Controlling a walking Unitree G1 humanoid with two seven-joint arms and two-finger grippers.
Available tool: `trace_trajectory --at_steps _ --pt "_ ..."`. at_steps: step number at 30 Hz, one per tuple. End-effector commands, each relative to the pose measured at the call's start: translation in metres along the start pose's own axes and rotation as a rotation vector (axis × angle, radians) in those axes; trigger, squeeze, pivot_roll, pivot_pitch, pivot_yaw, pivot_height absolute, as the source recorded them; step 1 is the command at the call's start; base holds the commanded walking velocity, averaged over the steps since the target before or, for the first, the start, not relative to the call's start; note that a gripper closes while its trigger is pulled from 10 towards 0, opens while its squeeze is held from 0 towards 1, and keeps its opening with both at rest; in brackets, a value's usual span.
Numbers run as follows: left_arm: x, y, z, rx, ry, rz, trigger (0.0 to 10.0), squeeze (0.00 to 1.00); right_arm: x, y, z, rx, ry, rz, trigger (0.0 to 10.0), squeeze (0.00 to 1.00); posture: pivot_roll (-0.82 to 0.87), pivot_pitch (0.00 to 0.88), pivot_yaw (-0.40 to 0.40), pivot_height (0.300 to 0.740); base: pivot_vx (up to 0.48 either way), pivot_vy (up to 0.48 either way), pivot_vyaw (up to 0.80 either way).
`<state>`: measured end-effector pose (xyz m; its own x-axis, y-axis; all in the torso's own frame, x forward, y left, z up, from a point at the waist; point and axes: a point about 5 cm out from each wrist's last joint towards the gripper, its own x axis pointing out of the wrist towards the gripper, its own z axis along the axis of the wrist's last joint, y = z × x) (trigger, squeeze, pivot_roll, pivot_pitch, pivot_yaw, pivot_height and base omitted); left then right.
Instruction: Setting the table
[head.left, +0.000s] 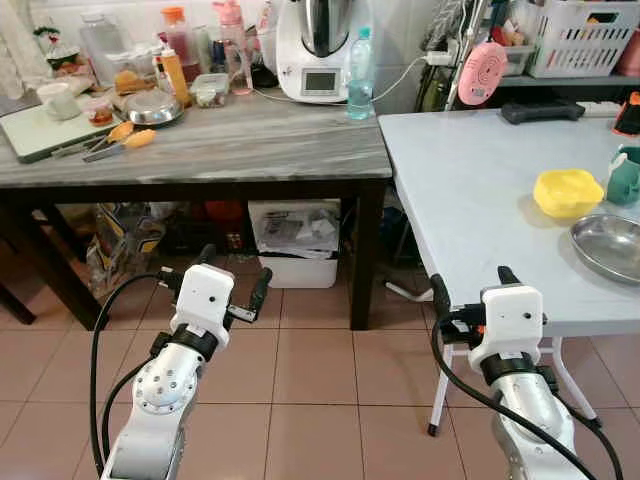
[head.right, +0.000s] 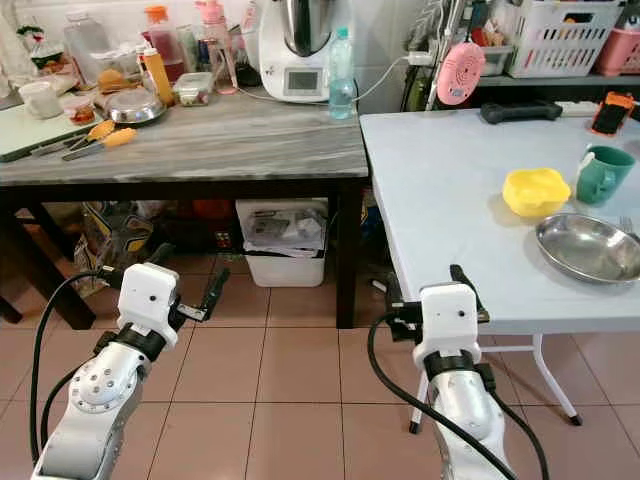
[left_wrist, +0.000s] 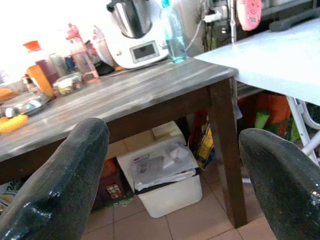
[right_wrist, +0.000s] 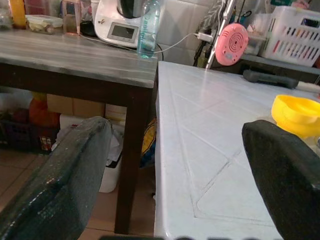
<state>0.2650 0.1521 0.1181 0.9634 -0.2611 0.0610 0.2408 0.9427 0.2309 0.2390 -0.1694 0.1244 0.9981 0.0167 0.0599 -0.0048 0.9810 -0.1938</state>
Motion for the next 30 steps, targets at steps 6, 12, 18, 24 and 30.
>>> trace_trajectory --at_steps 6,12,18,24,30 --pt "0.0041 -0.0004 0.0013 -0.011 0.006 -0.006 10.0 0.0 -0.0019 -0.003 0.0066 0.033 -0.022 -0.016 10.0 0.0 -0.09 0.024 0.072 0.74 0.0 -0.331 0.0" --pt "0.0072 -0.0024 0.0018 -0.017 0.009 -0.01 10.0 0.0 -0.0004 -0.0029 0.0091 0.029 -0.025 -0.028 10.0 0.0 -0.09 0.026 0.076 0.74 0.0 -0.336 0.0" --pt "0.0077 -0.0027 0.0019 -0.019 0.013 -0.013 10.0 0.0 0.0001 -0.0035 0.0084 0.042 -0.014 -0.033 10.0 0.0 -0.09 0.028 0.078 0.74 0.0 -0.342 0.0" --pt "0.0085 -0.0024 0.0016 -0.022 0.015 -0.011 10.0 0.0 0.002 -0.0035 0.0098 0.013 -0.013 -0.037 10.0 0.0 -0.09 0.03 0.076 0.74 0.0 -0.345 0.0" --pt "0.0096 -0.0025 0.0014 -0.025 0.016 -0.004 10.0 0.0 0.0057 -0.0022 0.0115 0.029 -0.023 -0.057 10.0 0.0 -0.09 0.031 0.075 0.74 0.0 -0.368 0.0"
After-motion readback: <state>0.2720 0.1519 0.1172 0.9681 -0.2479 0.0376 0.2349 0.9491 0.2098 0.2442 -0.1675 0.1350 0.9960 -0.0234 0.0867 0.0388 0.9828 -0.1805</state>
